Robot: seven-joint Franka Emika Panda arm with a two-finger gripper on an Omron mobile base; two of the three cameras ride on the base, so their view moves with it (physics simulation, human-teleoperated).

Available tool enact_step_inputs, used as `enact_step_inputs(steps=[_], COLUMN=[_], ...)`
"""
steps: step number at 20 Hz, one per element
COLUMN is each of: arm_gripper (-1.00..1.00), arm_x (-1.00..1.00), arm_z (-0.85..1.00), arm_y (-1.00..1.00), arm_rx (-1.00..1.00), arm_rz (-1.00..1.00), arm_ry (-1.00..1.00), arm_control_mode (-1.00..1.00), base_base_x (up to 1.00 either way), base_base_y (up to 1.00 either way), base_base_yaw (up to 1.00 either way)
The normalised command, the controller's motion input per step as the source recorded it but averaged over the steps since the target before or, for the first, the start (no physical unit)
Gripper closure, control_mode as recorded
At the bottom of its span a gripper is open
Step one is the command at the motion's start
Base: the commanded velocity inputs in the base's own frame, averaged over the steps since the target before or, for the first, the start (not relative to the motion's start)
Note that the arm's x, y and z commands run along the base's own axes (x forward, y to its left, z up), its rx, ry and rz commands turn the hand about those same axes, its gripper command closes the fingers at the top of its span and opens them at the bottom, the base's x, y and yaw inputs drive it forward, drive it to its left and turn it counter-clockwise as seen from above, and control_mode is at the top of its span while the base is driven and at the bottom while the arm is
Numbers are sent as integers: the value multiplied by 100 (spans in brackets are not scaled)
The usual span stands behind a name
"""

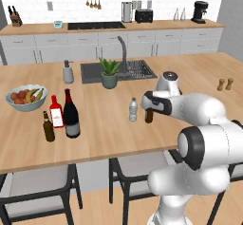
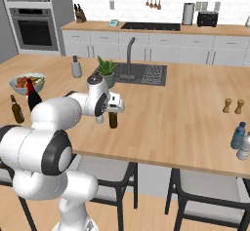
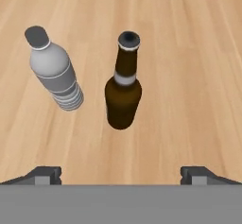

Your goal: Move the plastic bottles in the middle to the plastics group, and the glass bottles in the middle to the glass group.

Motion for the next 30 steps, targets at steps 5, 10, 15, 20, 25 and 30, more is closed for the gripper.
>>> enact_step_inputs(steps=[5, 10, 15, 20, 25, 30], arm_gripper=[-100, -100, -100, -100, -100, -100], arm_x=[25, 3, 6, 29, 20, 9], arm_z=[-13, 16, 2, -3, 0, -3], arm_y=[0, 0, 0, -3, -4, 0], arm_rx=[0, 0, 0, 0, 0, 0], arm_rz=[1, 9, 15, 11, 10, 7], arm_ry=[-3, 0, 0, 0, 0, 1], arm_control_mode=[-100, -100, -100, -100, -100, -100], base_base_x=[0, 0, 0, 0, 0, 0], base_base_y=[0, 0, 0, 0, 0, 0], base_base_yaw=[0, 0, 0, 0, 0, 0])
